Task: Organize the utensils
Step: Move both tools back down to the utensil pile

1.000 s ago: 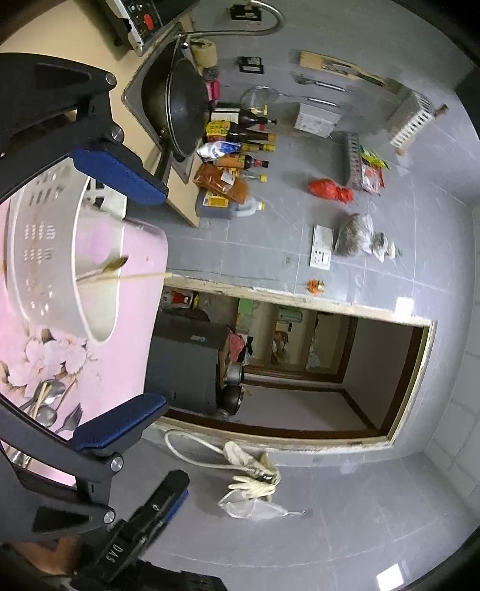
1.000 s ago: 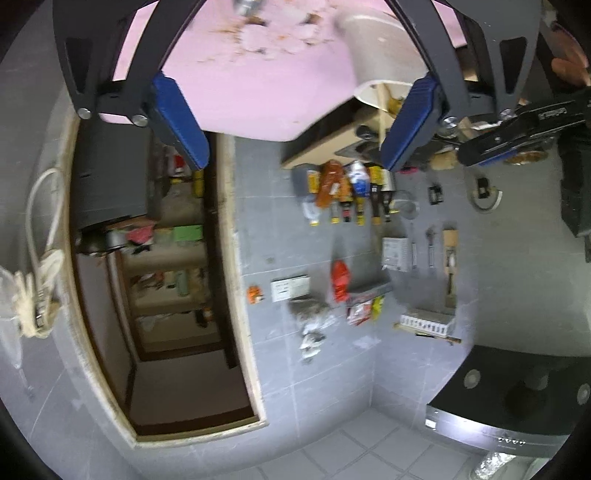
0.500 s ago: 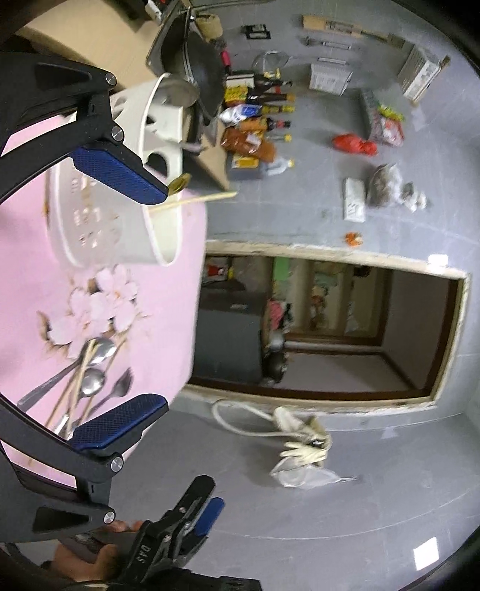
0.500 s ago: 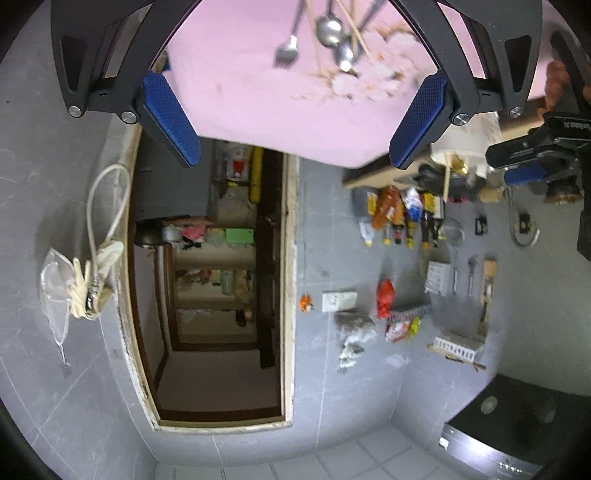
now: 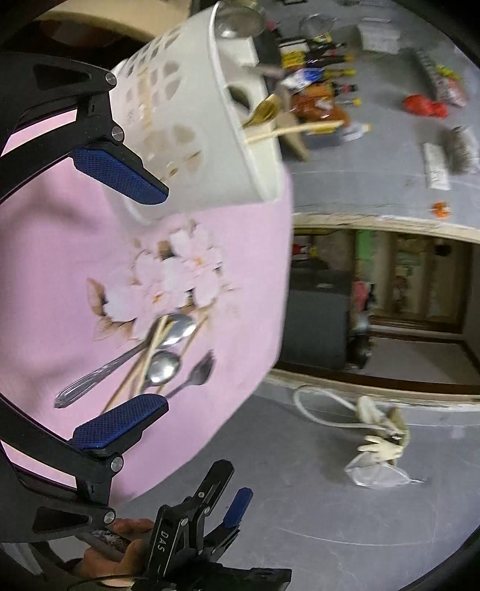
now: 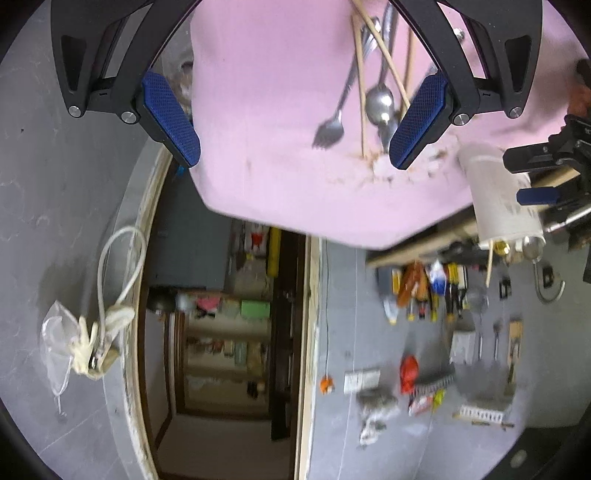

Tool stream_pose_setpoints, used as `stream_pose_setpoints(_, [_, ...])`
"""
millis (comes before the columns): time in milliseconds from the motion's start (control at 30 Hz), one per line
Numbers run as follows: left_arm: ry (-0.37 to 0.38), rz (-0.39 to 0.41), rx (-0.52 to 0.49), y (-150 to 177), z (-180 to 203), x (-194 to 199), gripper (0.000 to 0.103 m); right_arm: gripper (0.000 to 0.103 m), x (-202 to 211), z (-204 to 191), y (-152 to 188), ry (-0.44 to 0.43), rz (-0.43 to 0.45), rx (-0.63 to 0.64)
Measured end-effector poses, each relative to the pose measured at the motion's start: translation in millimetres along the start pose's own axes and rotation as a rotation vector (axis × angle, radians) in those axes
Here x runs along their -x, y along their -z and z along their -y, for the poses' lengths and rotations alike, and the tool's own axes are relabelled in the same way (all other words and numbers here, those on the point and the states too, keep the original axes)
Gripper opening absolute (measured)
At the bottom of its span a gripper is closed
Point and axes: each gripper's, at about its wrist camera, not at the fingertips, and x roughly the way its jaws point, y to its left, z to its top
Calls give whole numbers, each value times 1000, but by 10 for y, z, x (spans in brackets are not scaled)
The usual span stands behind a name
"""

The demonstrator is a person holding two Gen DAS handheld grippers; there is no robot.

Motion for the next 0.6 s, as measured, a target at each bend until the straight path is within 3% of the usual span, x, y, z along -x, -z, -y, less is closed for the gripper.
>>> stream_pose_setpoints(200, [62, -122, 69, 21, -7, -288, 97, 89, -240, 85, 114, -23, -131, -27])
stream_pose_setpoints(467, [150, -244, 193, -58, -75, -681, 53, 71, -507, 77, 185, -78, -276, -21])
stream_pose_setpoints(600, [192, -298, 270, -131, -152, -810, 41, 65, -598, 41, 198, -92, -319, -6])
